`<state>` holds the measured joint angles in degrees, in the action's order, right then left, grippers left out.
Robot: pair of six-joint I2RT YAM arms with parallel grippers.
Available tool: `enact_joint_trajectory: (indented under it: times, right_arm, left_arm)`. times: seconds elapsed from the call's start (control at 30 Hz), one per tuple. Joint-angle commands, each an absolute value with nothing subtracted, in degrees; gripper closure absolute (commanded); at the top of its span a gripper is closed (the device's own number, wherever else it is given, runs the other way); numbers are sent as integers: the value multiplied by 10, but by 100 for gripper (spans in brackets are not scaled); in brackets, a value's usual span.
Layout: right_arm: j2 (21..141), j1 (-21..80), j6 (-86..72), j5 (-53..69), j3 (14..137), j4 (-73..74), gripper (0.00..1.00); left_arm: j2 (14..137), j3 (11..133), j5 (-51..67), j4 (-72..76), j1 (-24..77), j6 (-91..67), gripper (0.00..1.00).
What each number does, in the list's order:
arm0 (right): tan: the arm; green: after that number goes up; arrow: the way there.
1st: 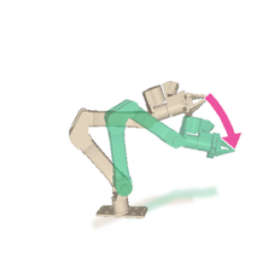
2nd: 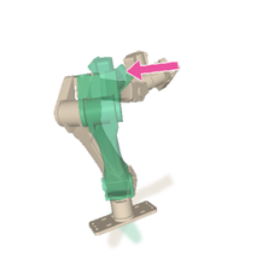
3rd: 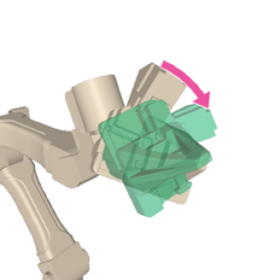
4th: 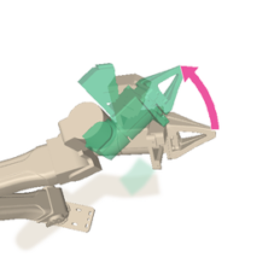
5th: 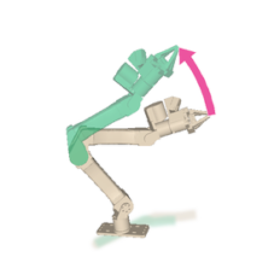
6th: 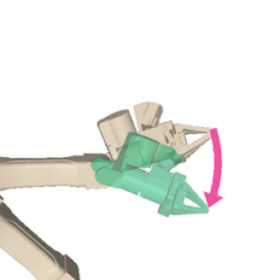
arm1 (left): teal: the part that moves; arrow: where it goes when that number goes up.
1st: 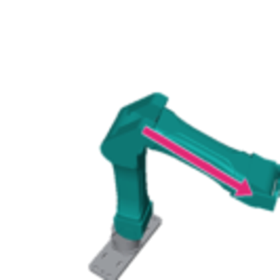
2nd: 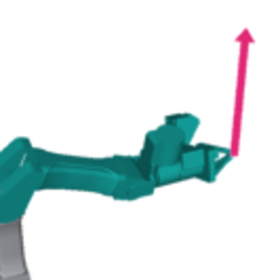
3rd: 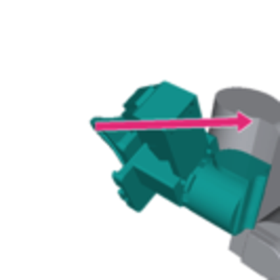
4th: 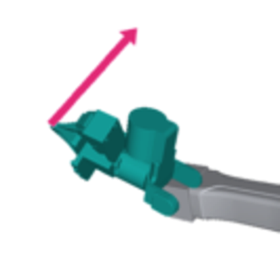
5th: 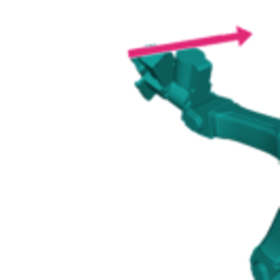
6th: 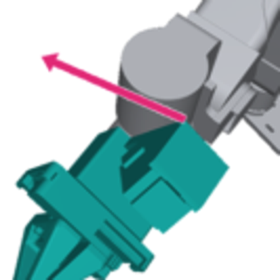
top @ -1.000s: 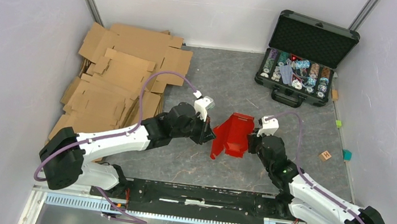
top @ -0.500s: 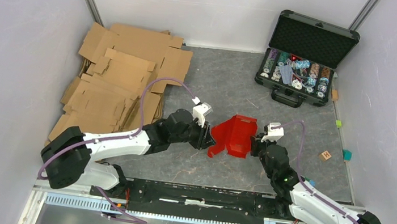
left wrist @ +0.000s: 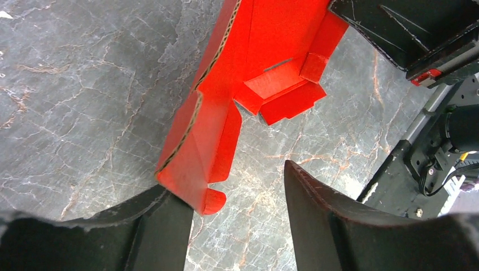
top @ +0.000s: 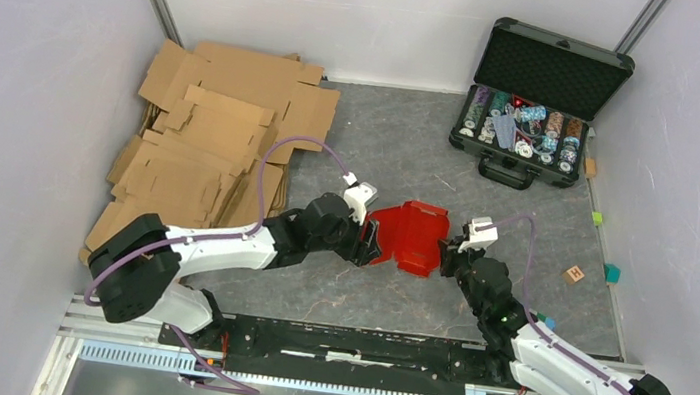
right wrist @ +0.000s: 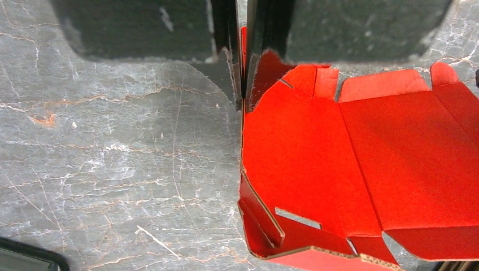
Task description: Fold the paper box
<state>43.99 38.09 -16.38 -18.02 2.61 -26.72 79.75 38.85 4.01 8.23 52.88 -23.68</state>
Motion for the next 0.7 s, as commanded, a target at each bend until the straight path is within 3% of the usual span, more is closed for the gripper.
enact_joint_trajectory:
  times: [0.0, 0.17, 0.37, 0.43, 0.57, 0.67]
  right_arm:
    - [441, 380, -143, -163, 24, -292, 94]
    - [437, 380, -117, -145, 32, -275, 92]
    - [436, 381, -96, -107, 39, -266, 90]
    - [435, 380, -96, -104, 39, -268, 90]
    - [438, 380, -102, -119, 41, -265, 90]
    - [449, 381, -111, -125, 44, -271, 89]
  left_arm:
    - [793, 419, 25, 95, 526, -194, 34]
    - [778, 429, 79, 80, 516, -163, 27]
    - [815, 485, 129, 14, 504, -125, 29]
    - [837, 510, 131, -14, 504, -113, 36]
    - [860, 524, 132, -21, 503, -106, 61]
    - [859, 524, 134, -18, 503, -105, 72]
